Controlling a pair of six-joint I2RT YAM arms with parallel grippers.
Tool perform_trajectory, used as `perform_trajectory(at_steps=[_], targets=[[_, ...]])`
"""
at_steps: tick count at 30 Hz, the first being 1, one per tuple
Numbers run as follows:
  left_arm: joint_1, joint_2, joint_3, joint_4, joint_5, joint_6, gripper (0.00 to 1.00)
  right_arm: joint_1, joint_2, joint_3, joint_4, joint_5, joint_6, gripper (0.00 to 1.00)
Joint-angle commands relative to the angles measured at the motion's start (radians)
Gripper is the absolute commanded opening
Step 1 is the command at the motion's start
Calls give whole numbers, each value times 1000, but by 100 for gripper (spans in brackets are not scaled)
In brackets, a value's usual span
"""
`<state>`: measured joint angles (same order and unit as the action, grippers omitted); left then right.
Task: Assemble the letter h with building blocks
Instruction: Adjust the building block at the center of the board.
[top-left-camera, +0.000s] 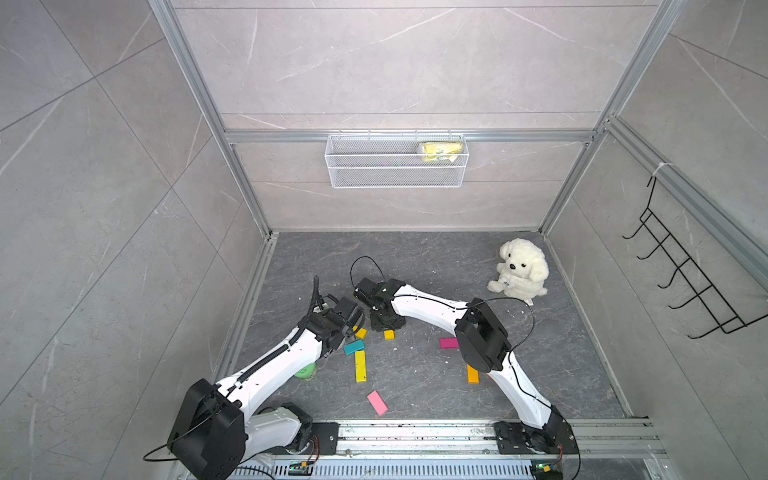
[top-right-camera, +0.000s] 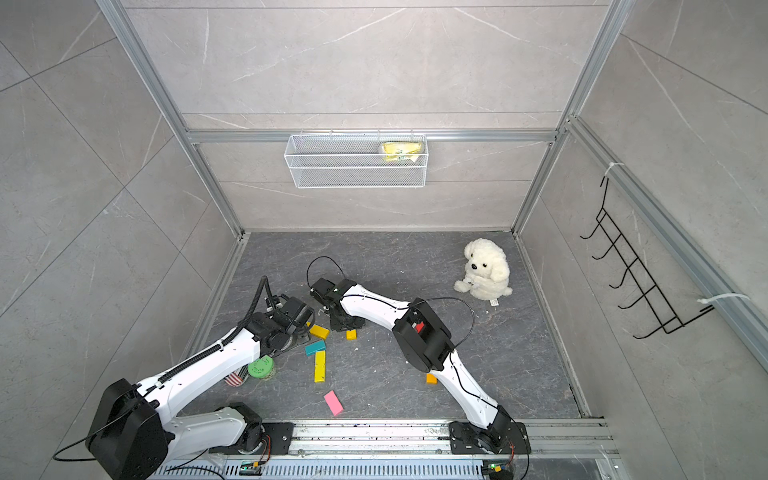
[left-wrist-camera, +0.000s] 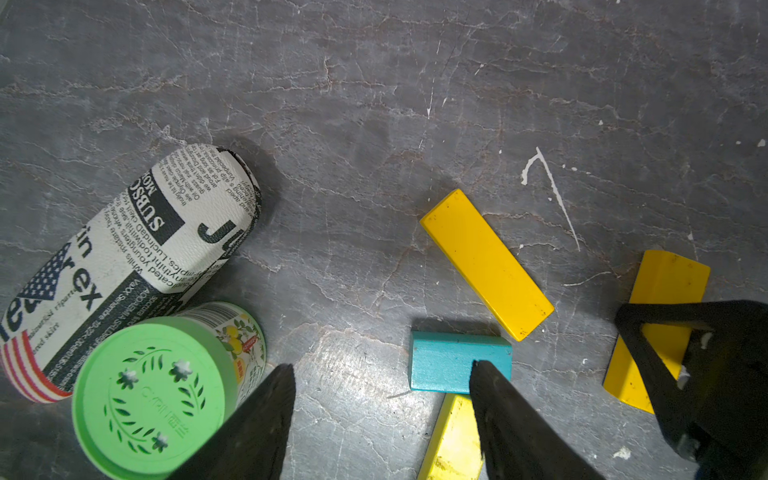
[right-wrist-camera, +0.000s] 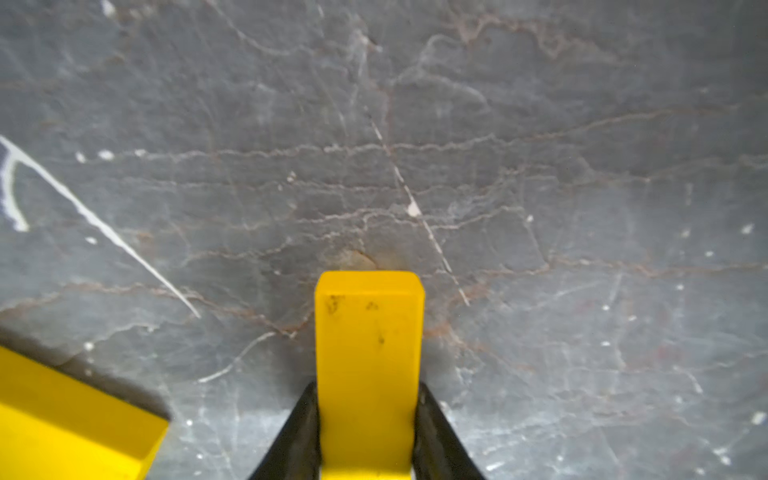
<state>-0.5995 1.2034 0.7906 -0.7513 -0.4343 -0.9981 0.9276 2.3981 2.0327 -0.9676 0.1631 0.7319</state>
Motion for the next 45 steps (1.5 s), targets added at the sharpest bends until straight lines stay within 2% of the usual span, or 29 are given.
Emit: perform_trajectory(at_steps=[1,15,18,21,24,31,36,45], targets=[[4,-2,-4,-3,-7,5,71,-1,46,53,-30,-7,6,32],[4,8,-11,7,-3,14,71,1,202,343,-285,78,139,26],[4,5,-17,7,-3,15,71,5,176,301,-231,65,137,28],[4,5,-19,9,-3,19,71,6,136,273,-194,58,119,39],[4,7,-19,10,-3,21,71,6,107,212,-135,43,96,46],[4,11,-18,13,2,23,71,3,-6,-11,57,6,89,53],[4,19,-14,15,3,24,71,1,-51,-101,126,-2,92,44],[4,26,-5,13,1,29,70,-1,-27,-76,53,1,180,26]])
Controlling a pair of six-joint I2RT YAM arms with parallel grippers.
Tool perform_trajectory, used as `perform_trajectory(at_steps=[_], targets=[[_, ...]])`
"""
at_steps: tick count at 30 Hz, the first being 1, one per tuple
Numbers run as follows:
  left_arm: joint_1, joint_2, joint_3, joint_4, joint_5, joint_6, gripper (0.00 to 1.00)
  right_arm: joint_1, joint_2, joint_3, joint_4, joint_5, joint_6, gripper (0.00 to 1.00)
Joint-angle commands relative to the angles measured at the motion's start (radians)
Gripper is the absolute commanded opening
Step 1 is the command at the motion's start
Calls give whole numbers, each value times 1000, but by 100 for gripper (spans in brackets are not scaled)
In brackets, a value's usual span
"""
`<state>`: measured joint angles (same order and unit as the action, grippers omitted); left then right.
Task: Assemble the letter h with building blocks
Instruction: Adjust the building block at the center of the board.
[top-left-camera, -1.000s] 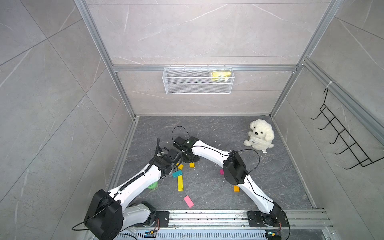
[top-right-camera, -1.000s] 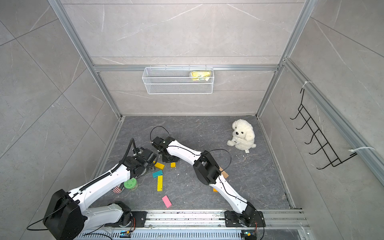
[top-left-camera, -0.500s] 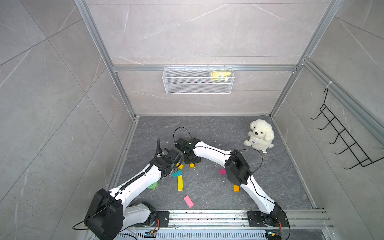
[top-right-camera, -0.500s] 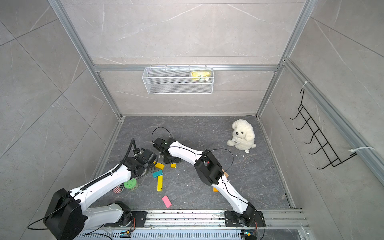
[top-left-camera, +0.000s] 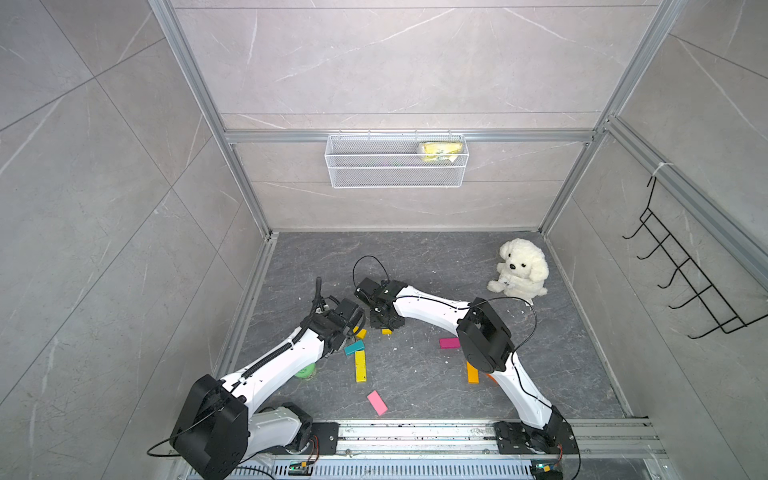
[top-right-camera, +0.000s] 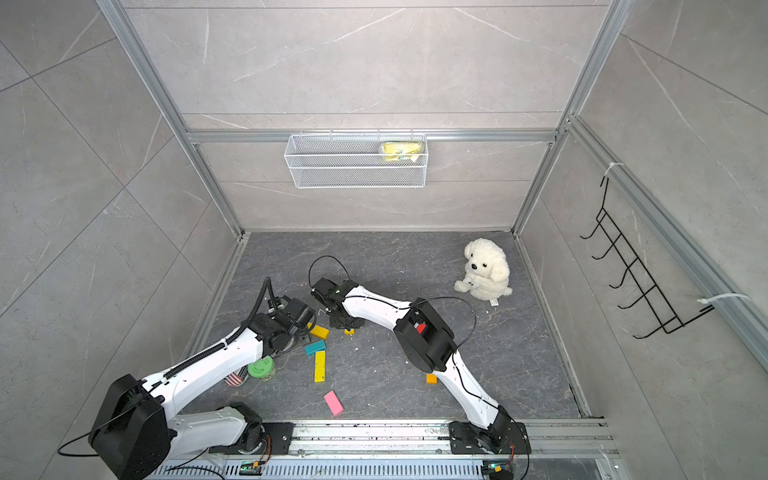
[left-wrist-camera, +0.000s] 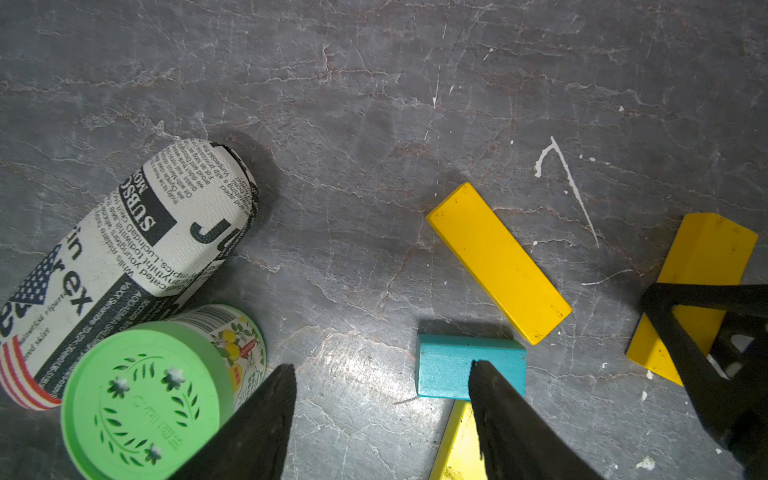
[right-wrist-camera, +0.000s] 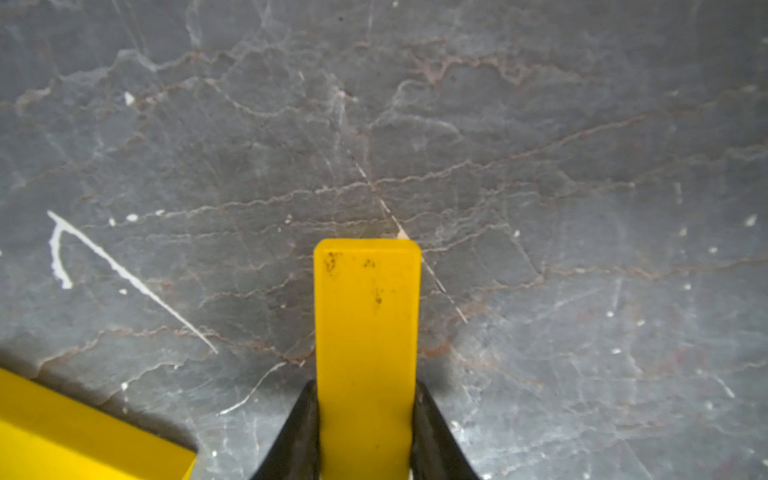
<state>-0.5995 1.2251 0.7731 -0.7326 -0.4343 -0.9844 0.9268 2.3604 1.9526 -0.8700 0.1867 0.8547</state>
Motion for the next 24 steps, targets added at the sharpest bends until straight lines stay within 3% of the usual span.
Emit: perform_trajectory(at_steps=[1,7,11,15,24], targets=[[4,6,13,-5,1,15,70,2,9,-5,-36,-24,60,26],[4,6,11,0,1,16,70,10,-4,-26,-26,-16,41,30],[4,11,8,6,2,14,71,10,-21,-40,-15,-5,23,53],[4,11,11,4,2,10,71,10,-29,-15,-17,4,-14,63],[4,-4,8,-7,2,6,71,6,-67,7,-42,38,-68,72]])
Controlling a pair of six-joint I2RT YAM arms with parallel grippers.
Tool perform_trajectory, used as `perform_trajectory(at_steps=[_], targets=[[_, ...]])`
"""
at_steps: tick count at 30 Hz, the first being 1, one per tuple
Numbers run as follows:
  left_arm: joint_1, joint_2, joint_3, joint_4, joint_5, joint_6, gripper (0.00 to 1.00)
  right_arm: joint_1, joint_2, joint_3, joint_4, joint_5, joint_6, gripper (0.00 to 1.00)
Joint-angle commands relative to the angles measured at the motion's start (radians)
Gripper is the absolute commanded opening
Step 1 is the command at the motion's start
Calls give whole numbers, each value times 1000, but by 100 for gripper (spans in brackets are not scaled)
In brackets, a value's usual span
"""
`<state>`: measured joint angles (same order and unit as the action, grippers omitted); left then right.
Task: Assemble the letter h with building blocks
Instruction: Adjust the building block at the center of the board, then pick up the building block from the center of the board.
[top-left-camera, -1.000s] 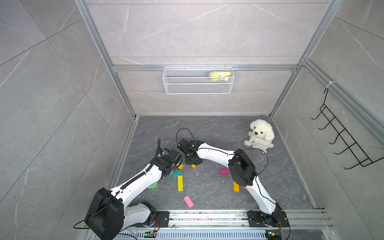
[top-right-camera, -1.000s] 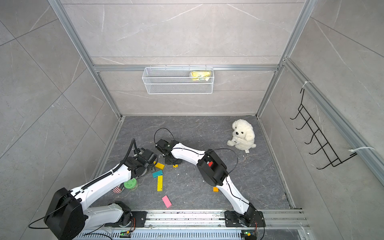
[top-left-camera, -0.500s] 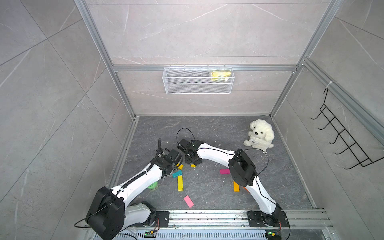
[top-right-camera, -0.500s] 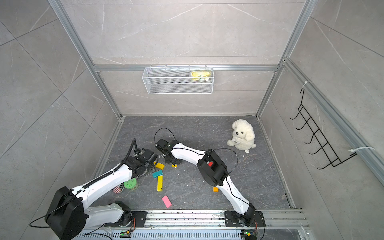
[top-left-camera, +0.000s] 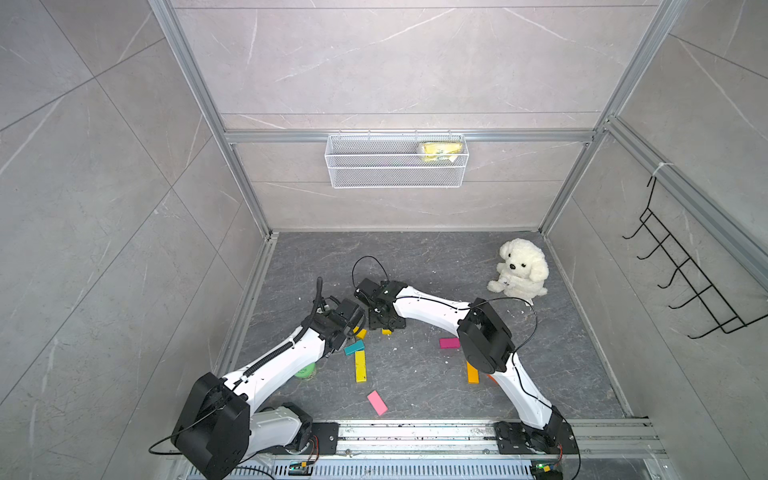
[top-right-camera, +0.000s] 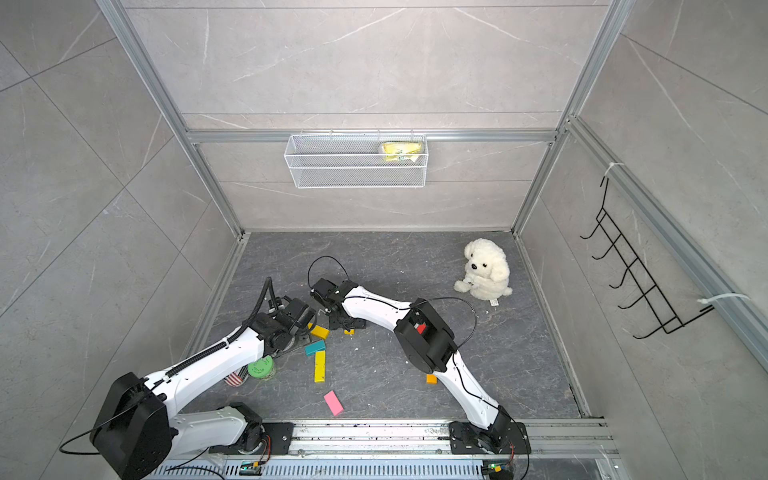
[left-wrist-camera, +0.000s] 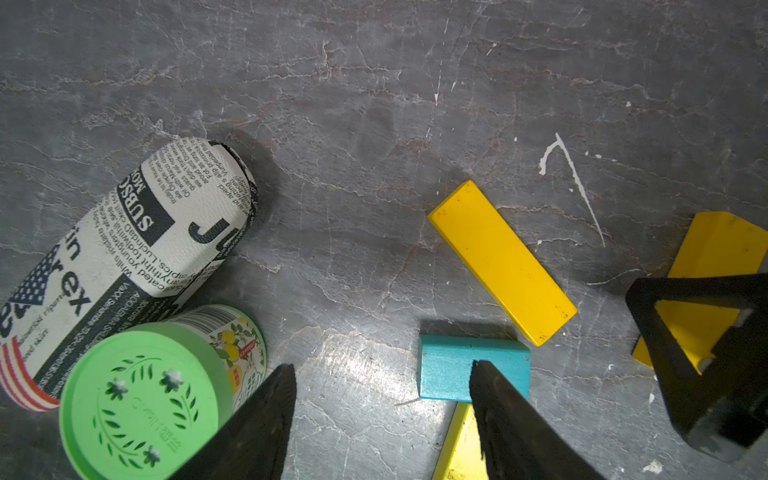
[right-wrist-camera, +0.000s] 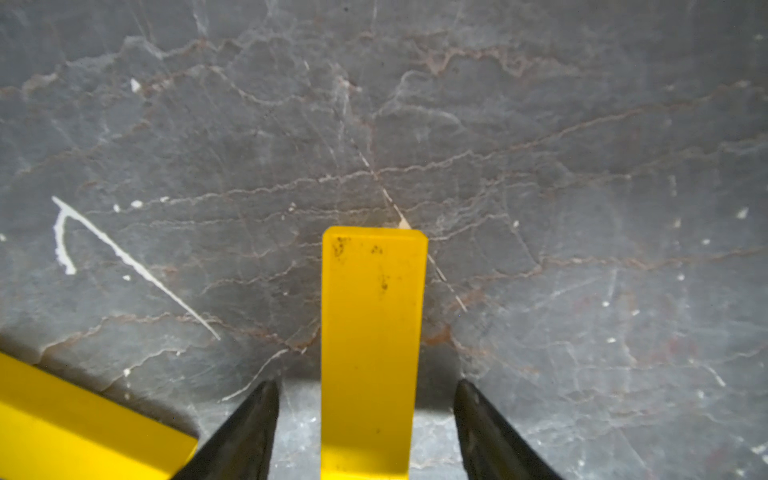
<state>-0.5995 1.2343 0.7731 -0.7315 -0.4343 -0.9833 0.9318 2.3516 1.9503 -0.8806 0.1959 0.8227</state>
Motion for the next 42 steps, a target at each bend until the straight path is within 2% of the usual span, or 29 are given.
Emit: perform_trajectory(at_steps=[1,6,11,14,18,26,28,31,38,42], targets=[[4,-16,6,-9,3,4,71,2,-82,-8,-15,25,-49,74],[4,-41,1,-23,7,0,72,4,-252,-169,90,-1,-128,77],[-7,-64,-12,-1,33,32,71,-11,-572,-561,153,81,-106,77],[-29,-58,-5,9,83,71,70,-17,-735,-781,180,52,-117,77],[-53,-48,-2,-11,104,81,70,-29,-850,-963,184,15,-124,80],[-52,-58,-11,-2,107,22,70,-136,-817,-1053,289,-47,-120,95],[-53,-58,-4,-6,106,27,70,-170,-785,-1050,322,-86,-131,95],[-52,-58,3,-11,91,38,70,-187,-733,-1027,346,-105,-148,94],[-51,-47,1,-8,89,42,70,-203,-672,-990,327,-46,-113,88],[-51,-39,3,-2,88,43,70,-204,-642,-990,334,-56,-121,77]])
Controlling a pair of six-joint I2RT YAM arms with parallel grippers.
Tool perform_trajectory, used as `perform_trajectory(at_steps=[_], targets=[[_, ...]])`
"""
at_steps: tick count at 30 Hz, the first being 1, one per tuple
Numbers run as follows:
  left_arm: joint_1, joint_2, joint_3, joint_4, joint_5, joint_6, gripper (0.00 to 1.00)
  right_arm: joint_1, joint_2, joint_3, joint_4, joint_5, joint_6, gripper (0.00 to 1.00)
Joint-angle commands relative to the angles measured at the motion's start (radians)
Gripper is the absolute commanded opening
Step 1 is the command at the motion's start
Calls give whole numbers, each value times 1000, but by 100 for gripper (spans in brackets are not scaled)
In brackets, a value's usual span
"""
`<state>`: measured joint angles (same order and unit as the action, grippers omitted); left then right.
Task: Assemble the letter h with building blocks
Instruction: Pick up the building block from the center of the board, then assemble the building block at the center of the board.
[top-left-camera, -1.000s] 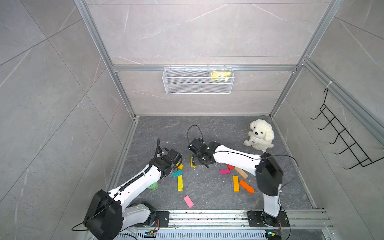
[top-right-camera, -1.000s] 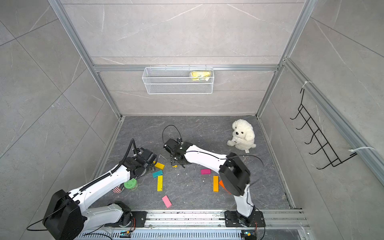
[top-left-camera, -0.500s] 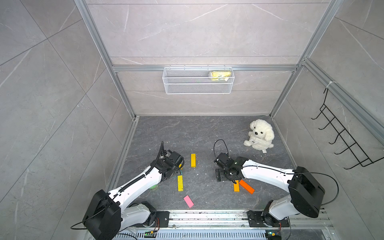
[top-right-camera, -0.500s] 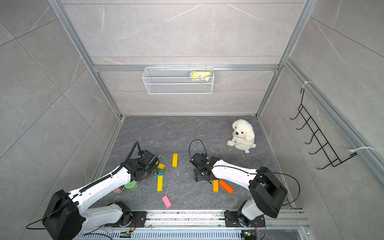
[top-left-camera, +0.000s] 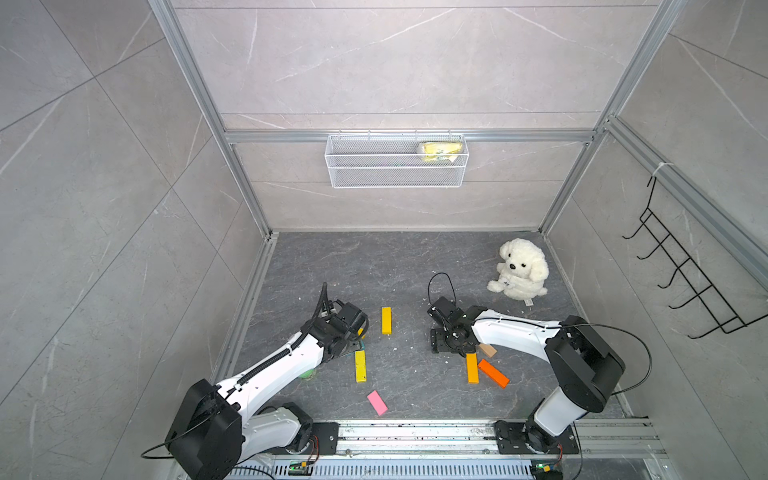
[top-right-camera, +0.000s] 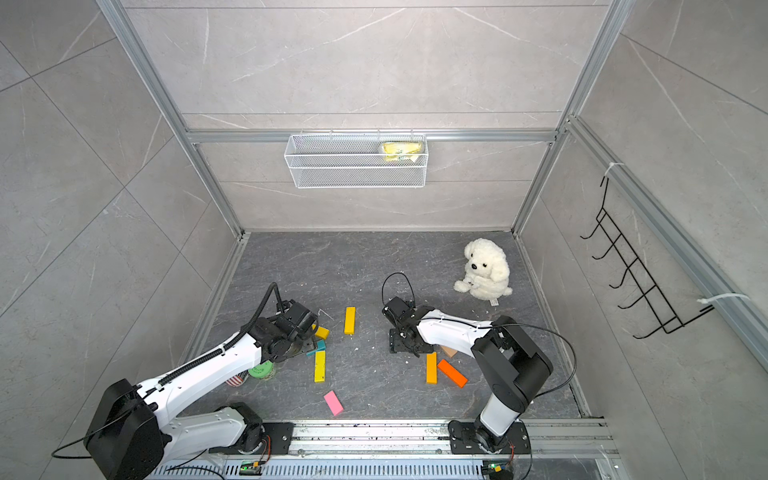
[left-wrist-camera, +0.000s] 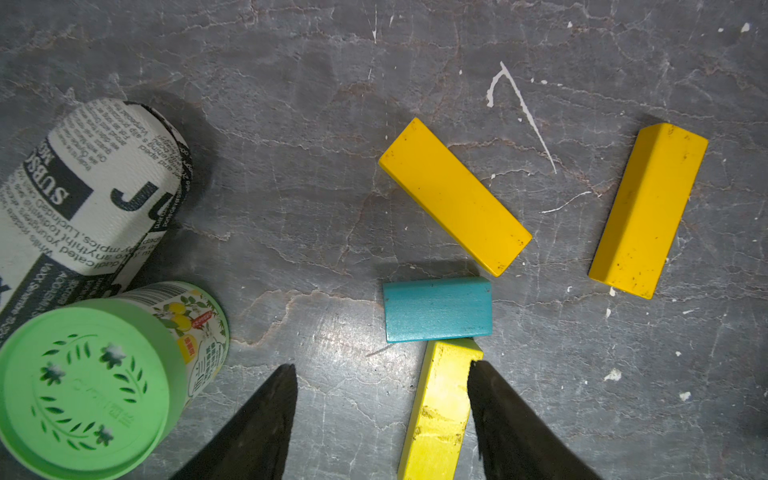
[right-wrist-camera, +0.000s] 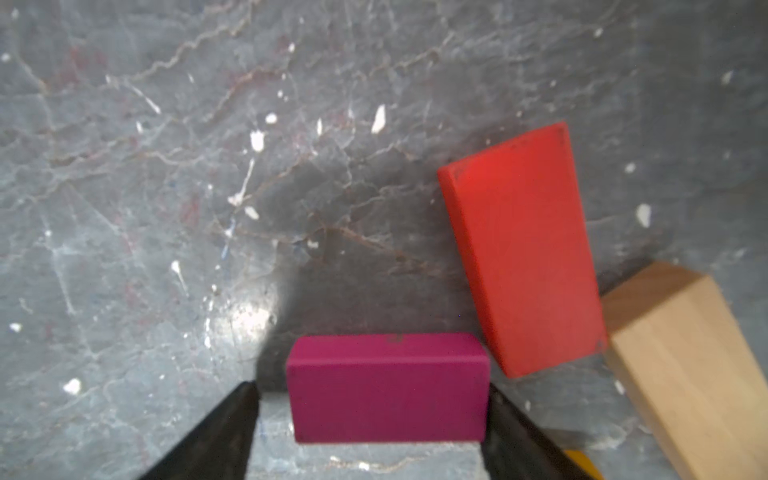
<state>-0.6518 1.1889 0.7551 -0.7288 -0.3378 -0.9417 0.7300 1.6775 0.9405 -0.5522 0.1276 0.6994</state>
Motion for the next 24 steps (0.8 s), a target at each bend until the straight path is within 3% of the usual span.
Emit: perform_trajectory(at_steps=[1,4,7,10,15,24], targets=[[1,9,23,-4,-10,2,70,-2,36,17,5,13,0,74],[1,12,24,-3,-13,0,70,0,26,4,-7,16,-4,59],[2,8,24,-10,-26,-4,70,27,-12,-11,-19,11,17,53],[3,-1,25,-32,-56,-17,70,111,-21,16,-39,9,79,52],[15,-15,24,-48,-58,-25,70,250,93,159,-81,14,239,52],[79,-83,-3,-79,-34,-17,71,350,317,466,-200,93,313,52]])
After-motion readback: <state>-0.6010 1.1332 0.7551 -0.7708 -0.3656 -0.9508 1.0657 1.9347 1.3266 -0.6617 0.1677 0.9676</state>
